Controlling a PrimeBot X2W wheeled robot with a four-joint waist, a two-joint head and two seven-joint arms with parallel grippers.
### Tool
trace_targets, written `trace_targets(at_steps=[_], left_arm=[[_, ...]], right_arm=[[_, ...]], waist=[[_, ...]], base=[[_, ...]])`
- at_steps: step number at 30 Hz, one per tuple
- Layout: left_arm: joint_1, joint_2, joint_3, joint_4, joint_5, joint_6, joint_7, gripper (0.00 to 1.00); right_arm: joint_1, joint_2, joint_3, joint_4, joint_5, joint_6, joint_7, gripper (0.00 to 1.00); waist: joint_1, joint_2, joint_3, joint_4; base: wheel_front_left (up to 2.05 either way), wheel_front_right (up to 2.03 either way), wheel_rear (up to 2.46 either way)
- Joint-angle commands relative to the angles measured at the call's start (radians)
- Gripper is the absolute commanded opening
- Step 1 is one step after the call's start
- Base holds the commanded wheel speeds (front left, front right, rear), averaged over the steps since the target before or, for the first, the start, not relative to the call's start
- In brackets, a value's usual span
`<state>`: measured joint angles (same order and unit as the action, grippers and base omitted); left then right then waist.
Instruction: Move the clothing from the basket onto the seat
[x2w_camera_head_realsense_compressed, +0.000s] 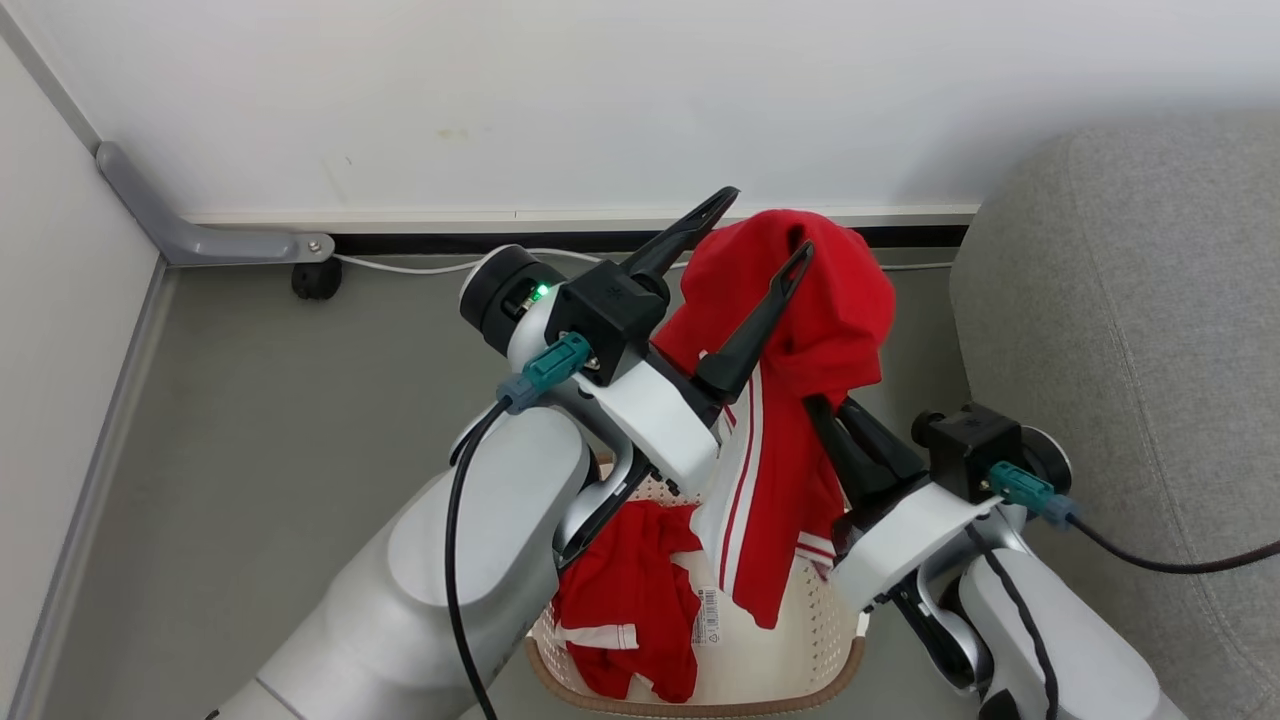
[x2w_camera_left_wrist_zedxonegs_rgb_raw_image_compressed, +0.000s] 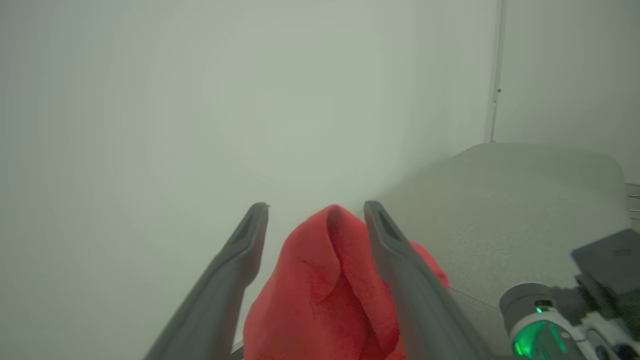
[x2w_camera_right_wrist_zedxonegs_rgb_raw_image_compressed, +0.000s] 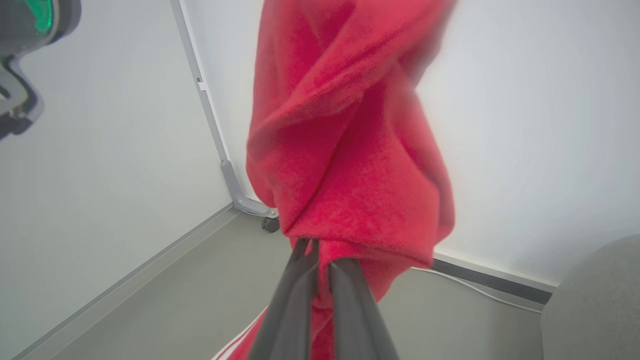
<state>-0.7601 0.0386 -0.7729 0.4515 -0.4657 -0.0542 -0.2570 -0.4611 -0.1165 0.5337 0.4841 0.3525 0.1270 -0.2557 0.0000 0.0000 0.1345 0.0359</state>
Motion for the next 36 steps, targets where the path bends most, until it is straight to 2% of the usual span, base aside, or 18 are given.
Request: trace_targets(at_steps=[1, 10, 17, 28, 36], left_arm=[[-0.007, 0.012, 0.035, -0.015, 0.013, -0.006, -0.005, 1.0], [0.045, 0.012, 0.069, 0.015, 0.049, -0.033, -0.005, 1.0], [0.11, 0.012, 0.09, 0.04, 0.083, -0.056, -0.005, 1.0], [0.208, 0.012, 0.162, 0.035, 0.12, -0.073, -0.005, 1.0], [0.253, 0.012, 0.191, 0.022, 0.127, -0.076, -0.005, 1.0]], right_arm=[[-0.003, 0.003, 0.004, -0.035, 0.004, 0.004, -0.006, 0.0], [0.012, -0.022, -0.057, -0.073, -0.003, 0.004, -0.006, 0.0], [0.015, -0.032, -0.102, -0.115, -0.008, 0.004, -0.006, 0.0], [0.009, -0.054, -0.143, -0.161, -0.012, 0.004, -0.006, 0.0], [-0.004, -0.068, -0.155, -0.18, -0.014, 0.004, -0.006, 0.0]], waist=[[0.0, 0.0, 0.001, -0.002], [0.0, 0.0, -0.002, -0.023], [0.0, 0.0, -0.01, -0.069], [0.0, 0.0, -0.028, -0.177], [0.0, 0.0, -0.052, -0.301]], base=[[0.0, 0.0, 0.0], [0.0, 0.0, 0.0], [0.0, 0.0, 0.0], [0.0, 0.0, 0.0], [0.0, 0.0, 0.0]])
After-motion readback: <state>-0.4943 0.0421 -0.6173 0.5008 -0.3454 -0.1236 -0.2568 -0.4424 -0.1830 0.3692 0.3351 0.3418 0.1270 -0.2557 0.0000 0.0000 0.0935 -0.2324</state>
